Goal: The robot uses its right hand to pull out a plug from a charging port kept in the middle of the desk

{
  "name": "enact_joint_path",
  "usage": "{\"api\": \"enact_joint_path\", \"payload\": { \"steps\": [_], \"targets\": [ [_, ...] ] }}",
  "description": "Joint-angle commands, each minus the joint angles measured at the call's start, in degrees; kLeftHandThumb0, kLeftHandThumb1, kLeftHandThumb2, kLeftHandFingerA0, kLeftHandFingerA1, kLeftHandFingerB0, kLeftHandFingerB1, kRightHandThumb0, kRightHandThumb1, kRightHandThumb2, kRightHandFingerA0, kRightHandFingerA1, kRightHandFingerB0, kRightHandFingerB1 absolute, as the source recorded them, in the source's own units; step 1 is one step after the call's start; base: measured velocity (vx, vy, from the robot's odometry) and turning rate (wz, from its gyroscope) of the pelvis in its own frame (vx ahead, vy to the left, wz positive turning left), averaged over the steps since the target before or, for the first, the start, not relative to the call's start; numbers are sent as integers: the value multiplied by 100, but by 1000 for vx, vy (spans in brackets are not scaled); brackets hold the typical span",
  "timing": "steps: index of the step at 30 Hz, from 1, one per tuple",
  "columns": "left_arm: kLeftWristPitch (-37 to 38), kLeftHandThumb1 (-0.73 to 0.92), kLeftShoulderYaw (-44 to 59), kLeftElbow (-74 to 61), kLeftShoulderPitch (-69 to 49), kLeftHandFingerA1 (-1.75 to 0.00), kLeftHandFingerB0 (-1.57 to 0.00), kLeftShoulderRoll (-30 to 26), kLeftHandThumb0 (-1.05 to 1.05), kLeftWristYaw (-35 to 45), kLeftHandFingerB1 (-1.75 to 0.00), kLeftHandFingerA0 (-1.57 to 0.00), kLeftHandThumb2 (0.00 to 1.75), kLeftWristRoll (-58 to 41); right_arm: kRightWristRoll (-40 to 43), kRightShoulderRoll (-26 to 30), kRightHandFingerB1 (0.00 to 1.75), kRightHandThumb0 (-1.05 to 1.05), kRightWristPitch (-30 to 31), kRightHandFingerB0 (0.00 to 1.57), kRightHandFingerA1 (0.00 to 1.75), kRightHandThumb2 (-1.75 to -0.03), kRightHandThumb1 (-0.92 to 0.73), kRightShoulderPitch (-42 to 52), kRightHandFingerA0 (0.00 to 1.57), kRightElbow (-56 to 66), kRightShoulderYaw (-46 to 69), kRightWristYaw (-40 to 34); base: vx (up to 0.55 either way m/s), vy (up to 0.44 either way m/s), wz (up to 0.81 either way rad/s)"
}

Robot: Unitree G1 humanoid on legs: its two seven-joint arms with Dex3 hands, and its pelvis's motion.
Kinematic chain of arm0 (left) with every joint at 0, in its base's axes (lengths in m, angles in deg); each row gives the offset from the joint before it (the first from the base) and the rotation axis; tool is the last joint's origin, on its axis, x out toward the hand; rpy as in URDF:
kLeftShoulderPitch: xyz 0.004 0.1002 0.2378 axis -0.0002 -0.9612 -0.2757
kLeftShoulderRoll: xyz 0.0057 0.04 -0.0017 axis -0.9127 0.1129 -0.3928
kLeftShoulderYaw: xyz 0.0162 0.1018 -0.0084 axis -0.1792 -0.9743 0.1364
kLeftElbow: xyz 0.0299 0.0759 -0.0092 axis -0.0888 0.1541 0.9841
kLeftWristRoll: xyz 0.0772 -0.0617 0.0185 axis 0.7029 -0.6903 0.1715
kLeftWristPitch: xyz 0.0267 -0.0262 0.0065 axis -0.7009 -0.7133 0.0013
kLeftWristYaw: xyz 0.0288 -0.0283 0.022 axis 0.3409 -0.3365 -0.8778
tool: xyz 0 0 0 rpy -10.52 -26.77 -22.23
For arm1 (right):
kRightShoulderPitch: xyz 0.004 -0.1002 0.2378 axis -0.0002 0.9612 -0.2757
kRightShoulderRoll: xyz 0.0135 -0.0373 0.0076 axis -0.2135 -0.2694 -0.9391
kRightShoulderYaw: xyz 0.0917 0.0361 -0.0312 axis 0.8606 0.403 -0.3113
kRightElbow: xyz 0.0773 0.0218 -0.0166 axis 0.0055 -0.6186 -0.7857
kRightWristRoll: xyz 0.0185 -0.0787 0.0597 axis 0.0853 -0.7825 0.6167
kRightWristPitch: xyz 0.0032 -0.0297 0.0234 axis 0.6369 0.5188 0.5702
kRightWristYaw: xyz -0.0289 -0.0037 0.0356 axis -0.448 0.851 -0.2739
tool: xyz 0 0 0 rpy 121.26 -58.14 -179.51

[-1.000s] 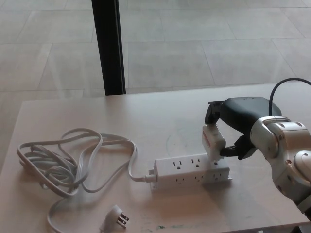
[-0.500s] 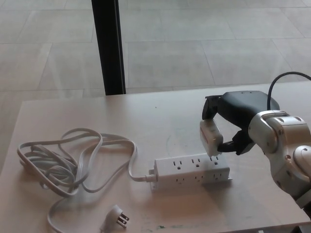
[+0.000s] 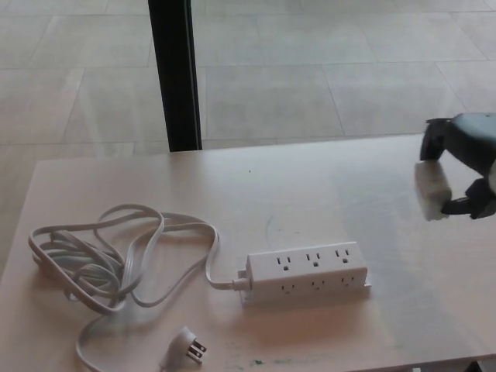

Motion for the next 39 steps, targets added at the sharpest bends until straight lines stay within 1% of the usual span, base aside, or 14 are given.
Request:
{"api": "enact_joint_path", "payload": {
  "steps": [1,7,8,11,14,18,20,24,29,30,31,34,37,39],
  "targets": [
    [109,85,39,36,-58,-60,-71,-108,-69,42,-45,-83,66,-78,-8,265,82,-42,-207,68,171,-77,-76,207,85,-257,59,-277,0,0,0],
    [62,85,80,75,-49,-58,-70,-94,-69,25,-44,-82,66,-89,-197,254,78,-42,-276,69,163,-75,-75,615,85,-264,-180,-432,0,0,0],
    [78,84,73,95,-42,-59,-71,-95,-69,16,-44,-83,66,-76,-297,250,101,-44,-386,76,168,-77,-73,788,88,-224,-331,-542,0,0,0],
    [99,84,104,91,-42,-59,-72,-98,-69,51,-45,-84,66,-108,-319,137,108,-45,-396,74,170,-75,-75,905,86,-248,-438,-698,0,0,0],
    [130,84,80,101,-27,-59,-71,-97,-70,36,-44,-84,66,-72,-484,-112,90,-43,-379,69,162,-74,-75,906,83,-498,-777,-736,0,0,0],
    [90,85,96,74,-15,-59,-70,-77,-70,52,-44,-83,66,-100,-854,-74,113,-43,-565,77,175,-71,-66,870,90,-435,-1245,-700,0,0,0],
    [70,84,89,107,6,-59,-71,-80,-71,16,-44,-84,66,-85,-1137,25,84,-47,-583,62,166,-70,-65,781,88,-447,-1561,-554,0,0,0],
    [126,85,90,72,-11,-60,-71,-88,-70,51,-45,-83,66,-87,-1234,136,80,-44,-567,67,163,-66,-57,762,87,-385,-1728,-330,0,0,0],
    [73,85,104,20,-40,-63,-71,-54,-72,6,-46,-83,66,-106,-1133,178,65,-38,-504,59,160,-63,-55,677,84,-385,-1725,176,0,0,0],
    [102,85,107,29,-47,-62,-72,-58,-71,51,-47,-82,66,-113,-1106,173,48,-42,-363,36,155,-57,-53,611,83,-338,-1713,575,0,0,0],
    [108,85,114,33,-50,-62,-71,-55,-70,60,-46,-82,66,-121,-981,171,34,-88,-337,5,153,-78,-42,603,95,-303,-1608,644,0,0,0],
    [145,84,122,82,-59,-60,-70,-44,-71,56,-44,-83,66,-122,-582,137,13,-94,-215,8,153,-78,-41,547,90,-246,-1248,971,0,0,0],
    [122,86,74,58,-89,-61,-71,-66,-71,17,-46,-82,67,-64,-349,105,0,-105,-68,0,146,-96,-47,504,90,-121,-931,1209,0,0,0],
    [154,86,65,52,-101,-61,-71,-60,-71,2,-46,-82,67,-52,-236,126,0,-105,-11,0,146,-96,-47,492,90,13,-760,1398,0,0,0]
  ]
}}
